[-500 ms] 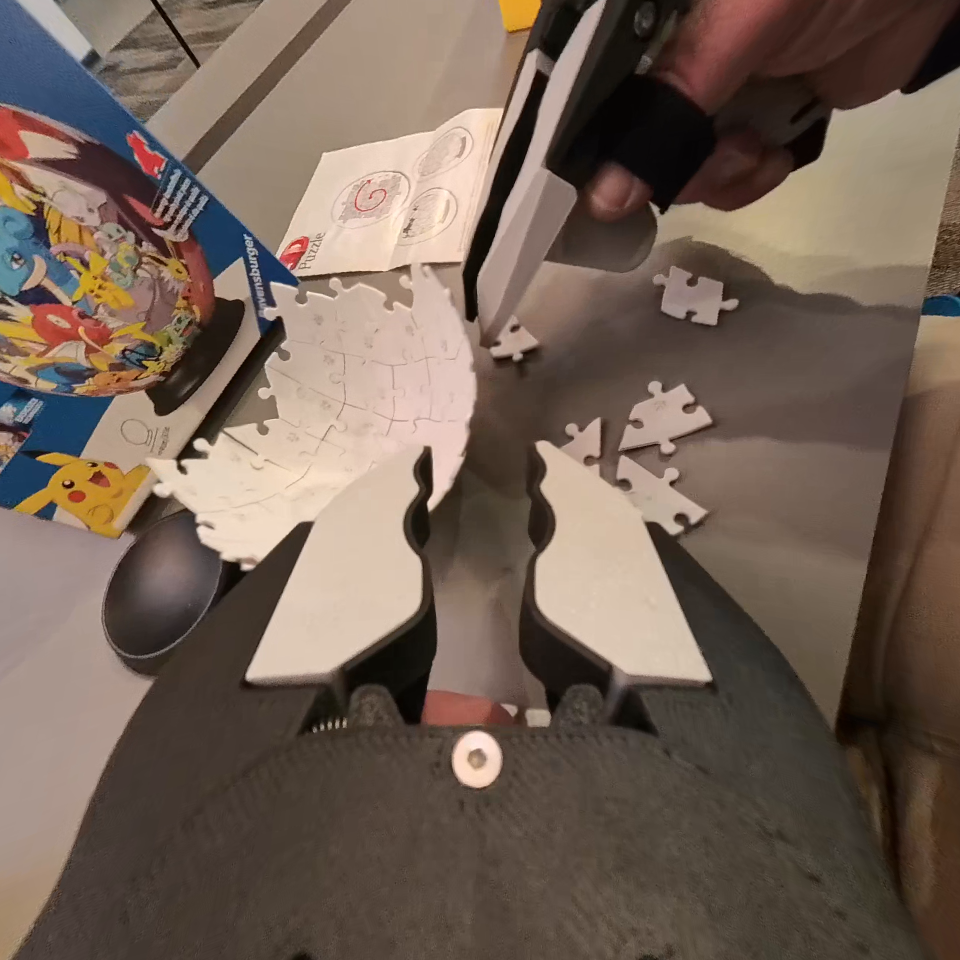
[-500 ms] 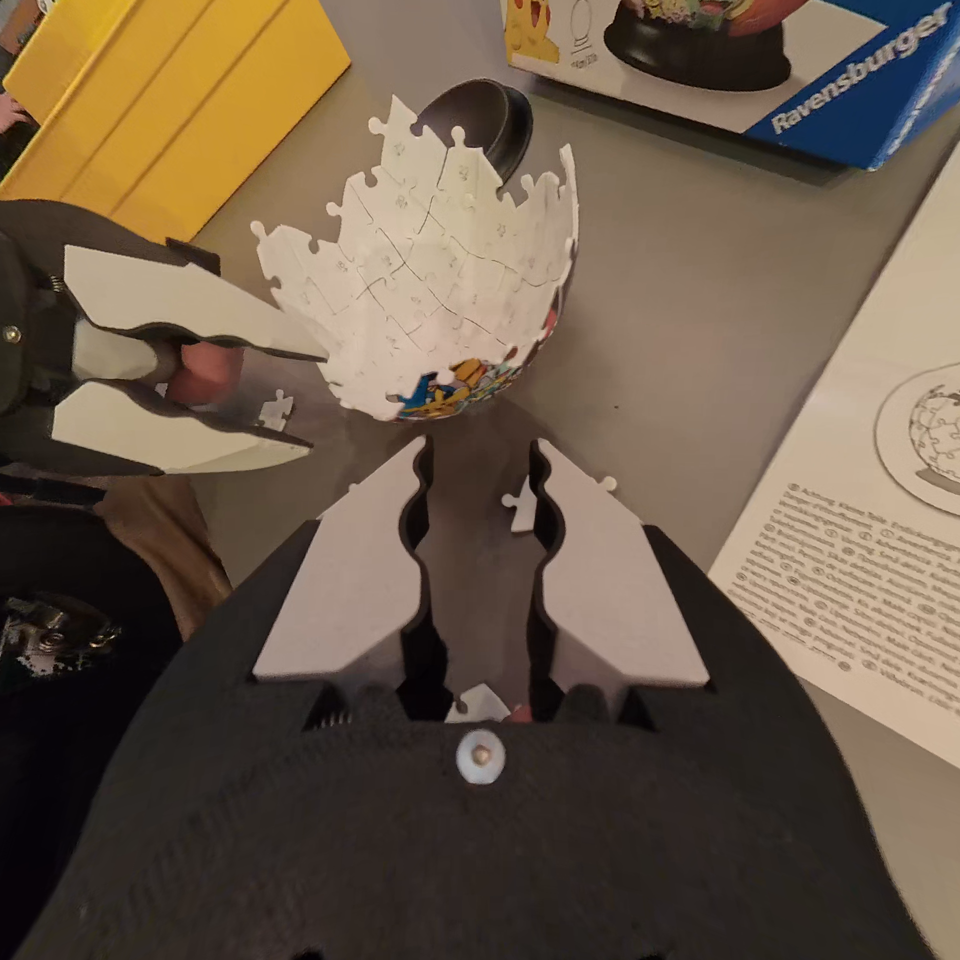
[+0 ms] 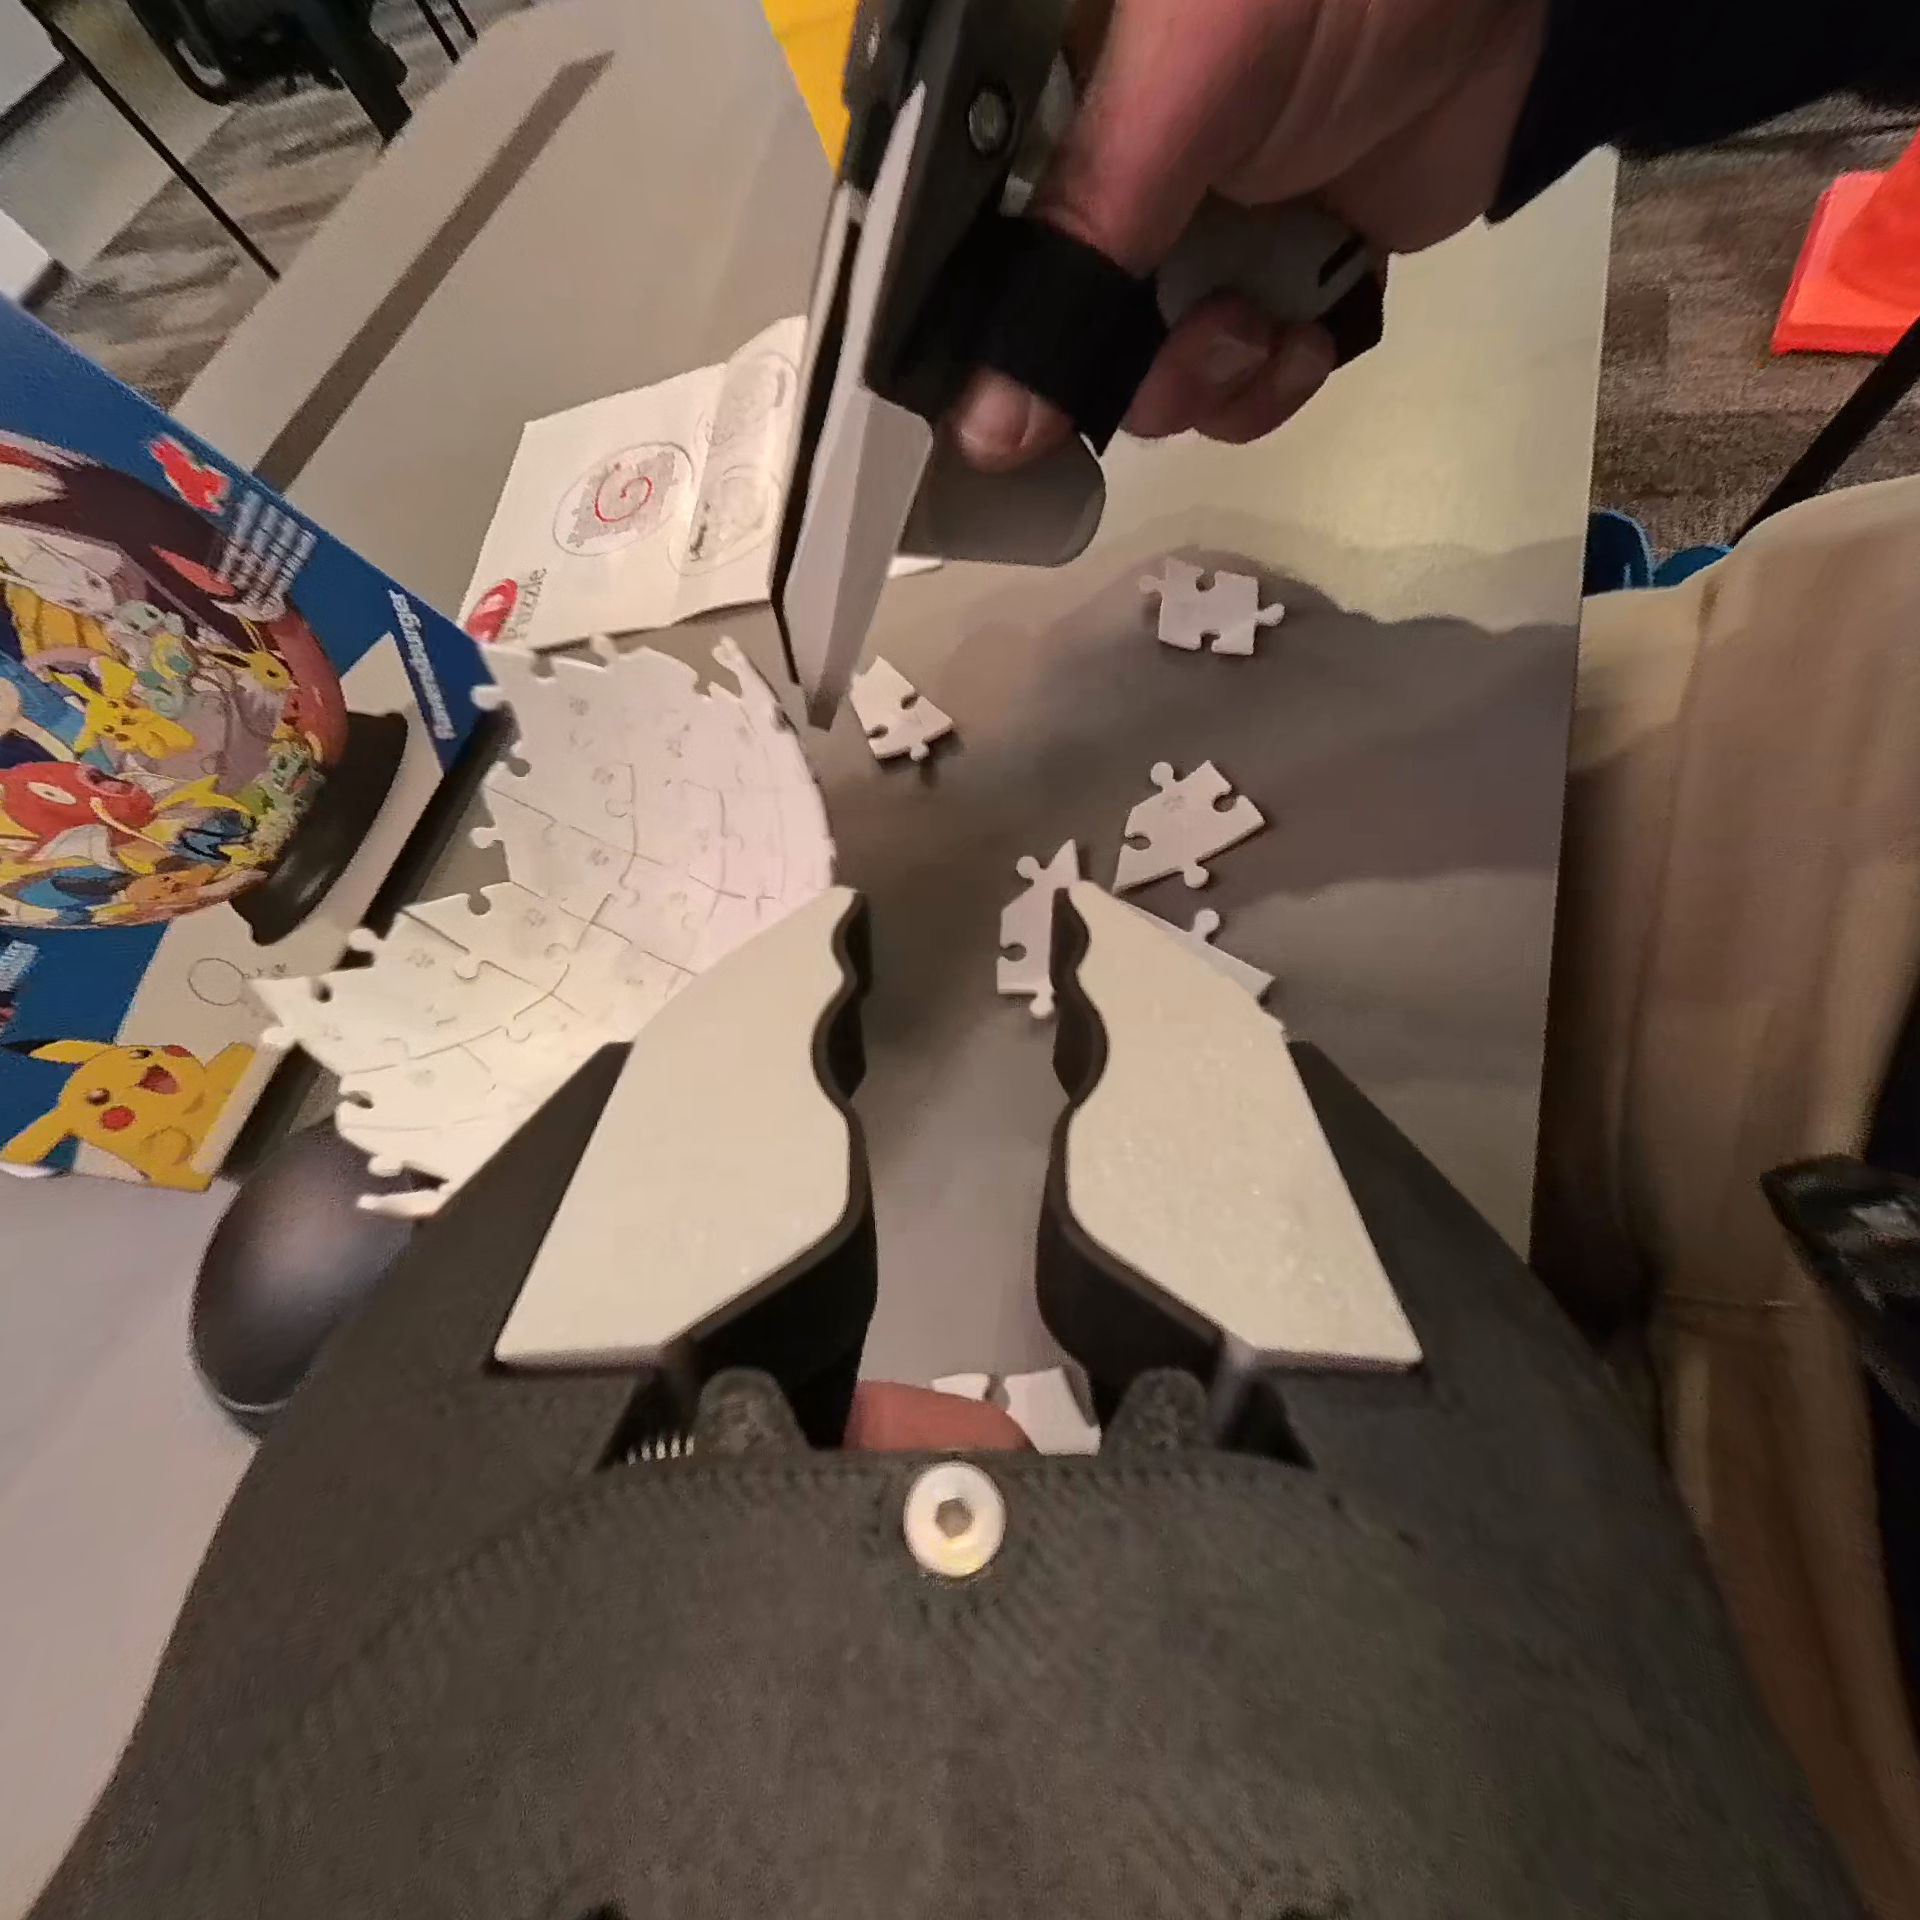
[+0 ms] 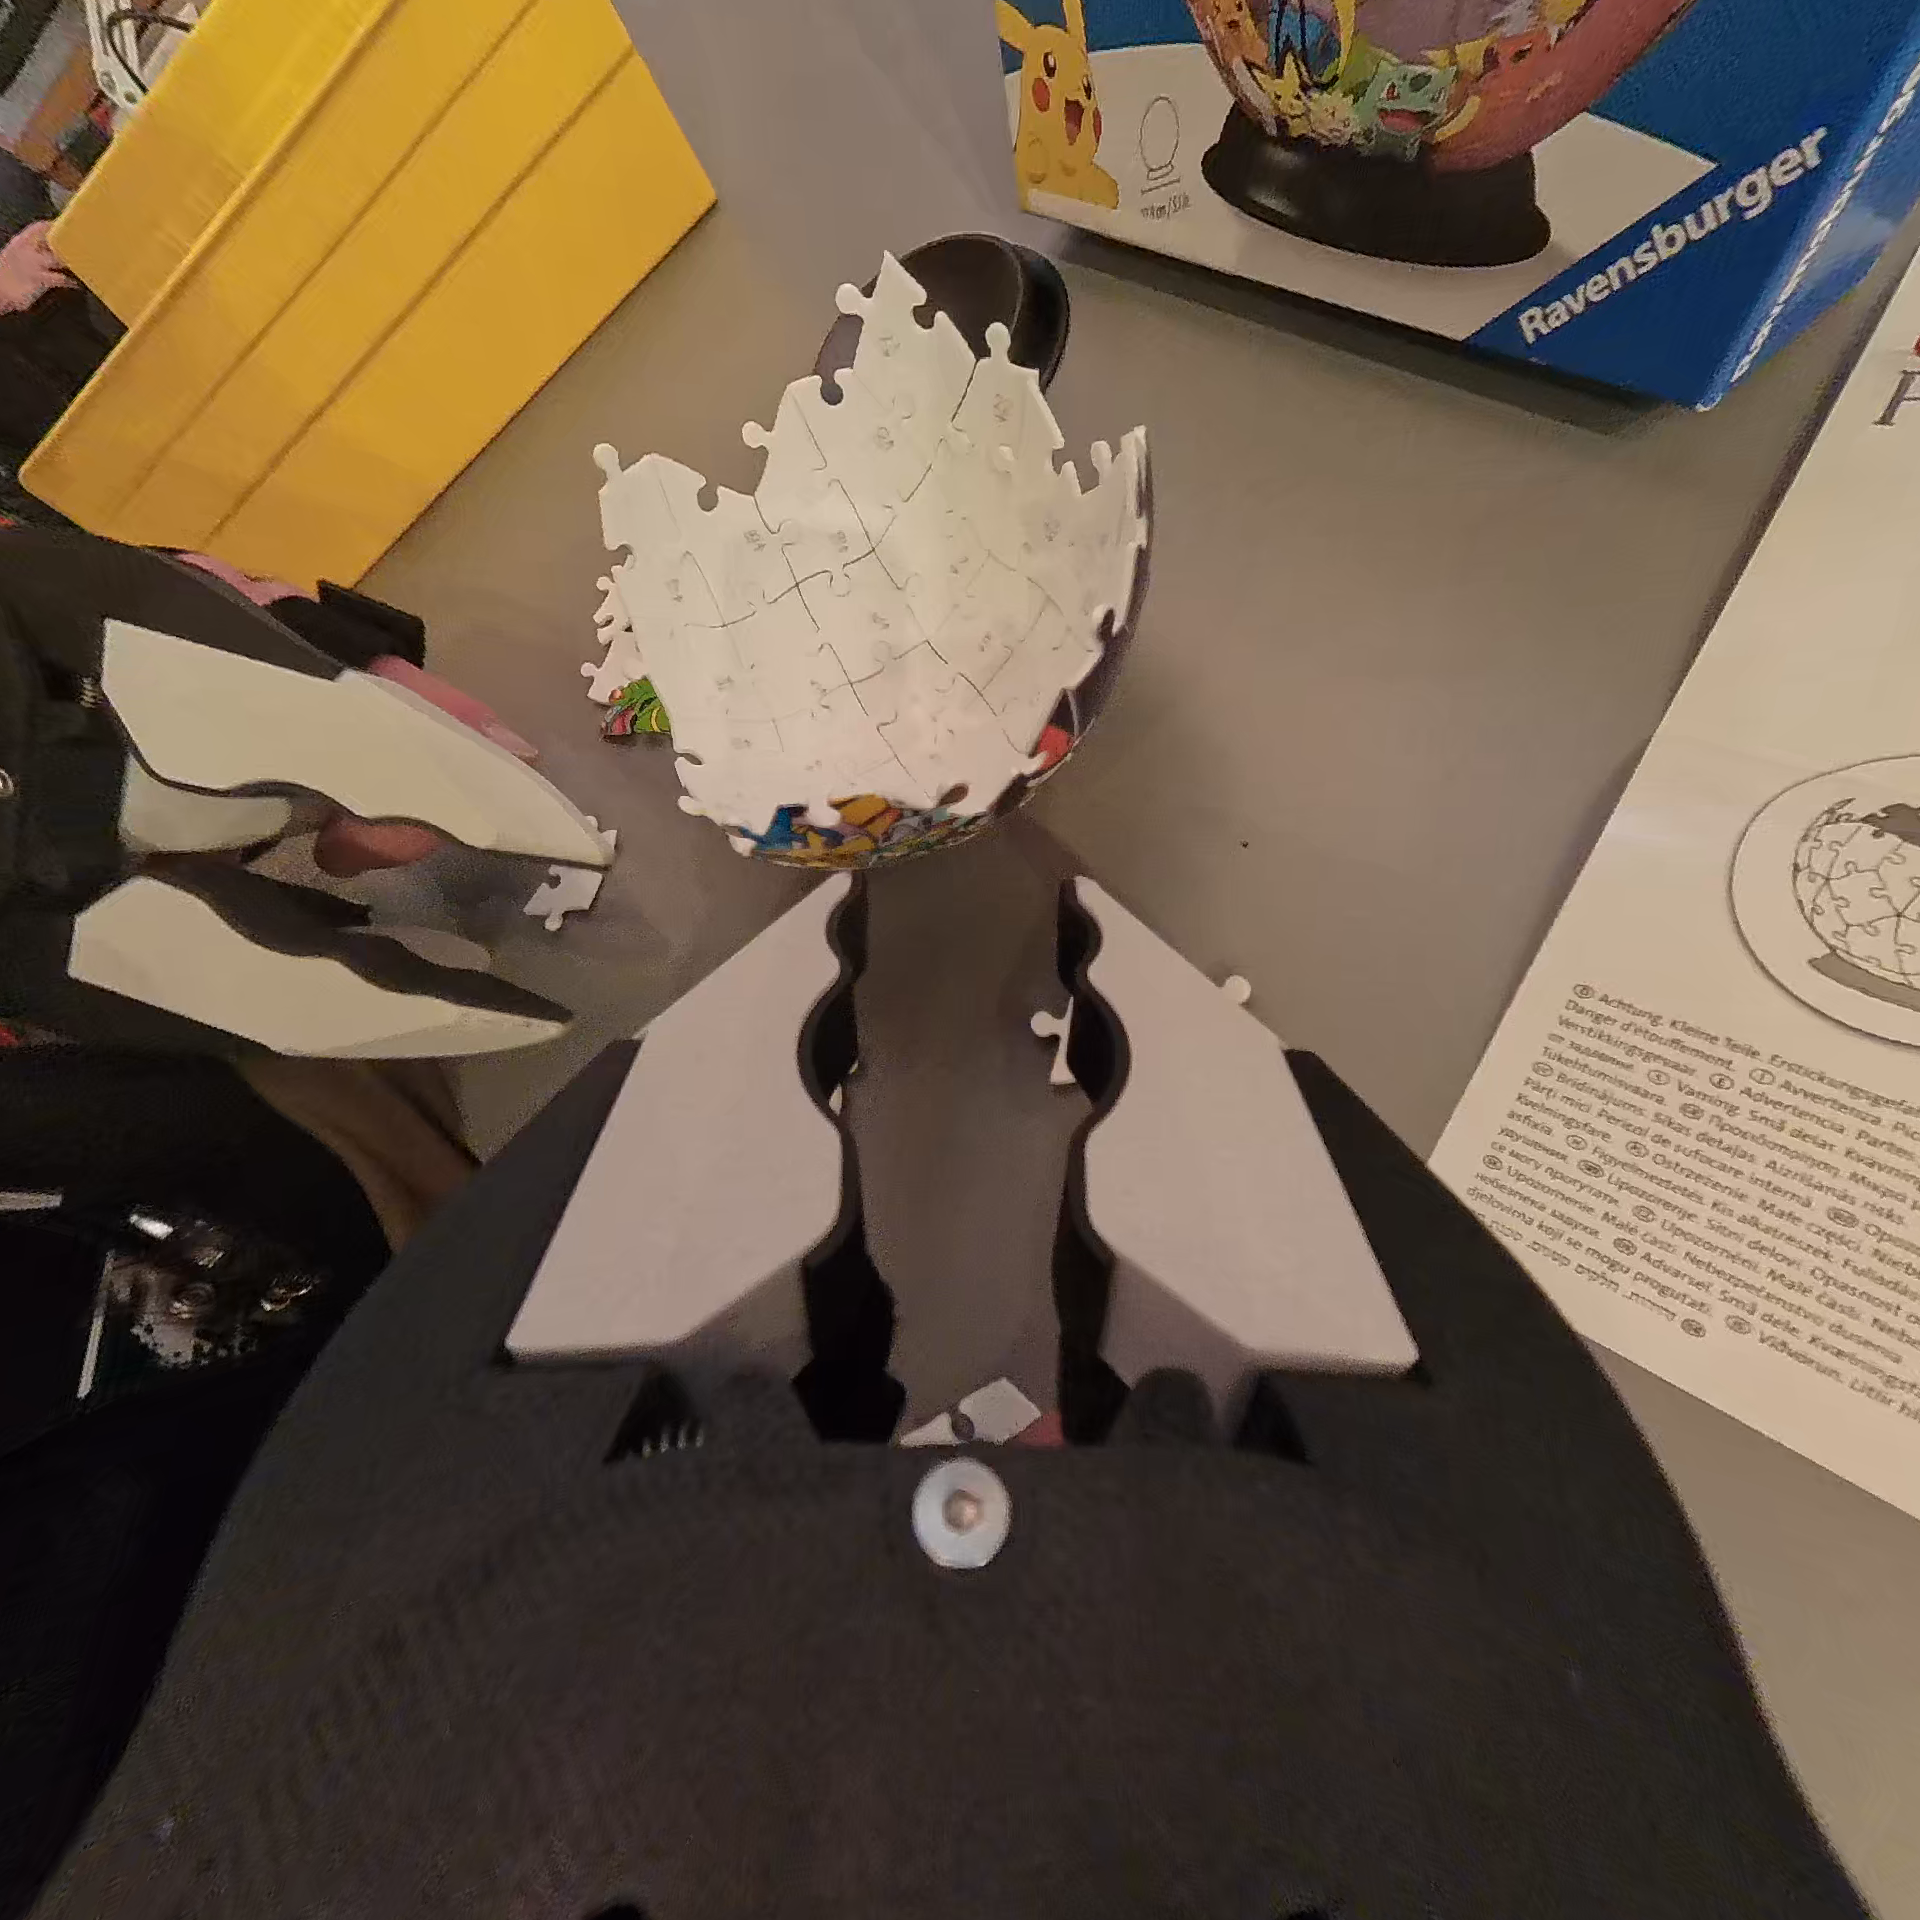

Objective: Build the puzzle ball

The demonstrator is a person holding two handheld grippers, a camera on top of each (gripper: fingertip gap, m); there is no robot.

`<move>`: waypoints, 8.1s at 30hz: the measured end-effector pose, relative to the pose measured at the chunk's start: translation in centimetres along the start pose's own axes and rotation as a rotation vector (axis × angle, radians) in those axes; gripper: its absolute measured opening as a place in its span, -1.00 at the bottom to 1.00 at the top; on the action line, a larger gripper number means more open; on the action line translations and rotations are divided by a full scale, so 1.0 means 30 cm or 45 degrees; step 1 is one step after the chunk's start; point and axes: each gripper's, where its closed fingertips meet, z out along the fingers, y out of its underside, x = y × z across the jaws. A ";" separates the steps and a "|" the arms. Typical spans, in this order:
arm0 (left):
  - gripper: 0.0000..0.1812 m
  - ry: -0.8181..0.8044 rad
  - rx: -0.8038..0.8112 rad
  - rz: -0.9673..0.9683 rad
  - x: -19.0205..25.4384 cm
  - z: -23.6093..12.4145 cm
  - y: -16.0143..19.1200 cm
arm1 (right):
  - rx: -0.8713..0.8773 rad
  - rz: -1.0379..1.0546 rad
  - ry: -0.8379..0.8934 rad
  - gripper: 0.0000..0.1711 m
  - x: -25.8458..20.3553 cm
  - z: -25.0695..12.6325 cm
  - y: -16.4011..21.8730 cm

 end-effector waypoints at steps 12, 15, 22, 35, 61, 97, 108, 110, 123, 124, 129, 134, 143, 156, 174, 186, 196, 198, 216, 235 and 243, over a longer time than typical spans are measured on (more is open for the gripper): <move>-0.51 -0.219 0.040 -0.203 -0.281 -0.128 0.099 | -0.025 0.015 -0.110 -0.60 -0.007 -0.024 0.031; -0.44 -0.178 0.018 -0.261 -0.290 -0.103 0.125 | -0.042 -0.013 -0.156 -0.58 -0.033 -0.018 0.039; -0.33 -0.130 0.078 -0.282 -0.278 -0.078 0.120 | -0.041 -0.014 -0.234 -0.57 -0.063 -0.016 0.046; -0.36 -0.078 0.064 -0.265 -0.245 -0.041 0.118 | -0.033 -0.016 -0.303 -0.56 -0.088 -0.023 0.052; -0.46 0.154 0.158 -0.092 -0.055 -0.025 0.000 | 0.001 0.085 -0.116 -0.54 0.050 -0.066 0.042; -0.76 0.064 -0.216 -0.759 -0.332 0.142 0.181 | -0.083 -0.008 -0.028 -0.87 0.052 0.110 -0.001; -0.95 0.022 -0.265 -0.695 -0.380 0.123 0.155 | -0.081 -0.053 -0.060 -0.60 0.036 0.049 -0.008; -0.96 0.014 -0.283 -0.675 -0.391 0.109 0.157 | -0.060 -0.058 -0.048 -0.57 0.049 0.004 -0.013; -0.96 0.053 -0.485 -0.525 -0.401 0.050 0.189 | -0.472 -0.500 0.048 -0.62 0.089 -0.191 0.244; -0.96 0.065 -0.500 -0.512 -0.401 0.051 0.187 | -0.504 -0.553 0.040 -0.63 0.080 -0.195 0.271; -0.96 0.119 -0.591 -0.434 -0.398 0.071 0.169 | -0.555 -0.726 0.015 -0.59 0.035 -0.168 0.338; -0.96 0.168 -0.681 -0.381 -0.394 0.086 0.161 | -0.513 -0.763 0.055 -0.84 0.020 -0.151 0.330; -0.95 0.285 -0.841 -0.390 -0.386 0.130 0.150 | -0.335 -0.573 0.054 -1.00 0.020 -0.133 0.259; -0.93 0.317 -0.927 -0.382 -0.387 0.153 0.160 | -0.478 -0.544 0.098 -0.48 -0.154 -0.131 0.368; -0.92 0.394 -1.008 -0.322 -0.365 0.142 0.165 | -0.370 -0.899 0.239 -0.71 -0.064 -0.134 0.121; -0.90 0.436 -1.158 -0.226 -0.355 0.174 0.140 | -0.406 -1.215 0.432 -0.71 0.089 -0.050 -0.012; -0.84 0.418 -1.104 -0.202 -0.342 0.215 0.109 | -0.347 -1.298 0.363 -0.71 -0.025 -0.069 -0.007; -0.82 0.414 -1.097 -0.198 -0.336 0.219 0.101 | -0.325 -1.322 0.352 -0.71 -0.058 -0.066 -0.008; -0.82 0.334 -1.100 -0.166 -0.343 0.227 0.119 | -0.373 -1.301 0.307 -0.71 -0.015 -0.015 0.039; -0.42 0.102 -0.846 0.319 -0.405 0.255 -0.069 | -0.260 -1.095 0.086 -0.71 0.084 0.041 0.064; -0.18 0.203 -1.052 0.454 -0.391 0.336 0.051 | -0.251 -1.134 0.063 -0.71 0.072 0.053 0.044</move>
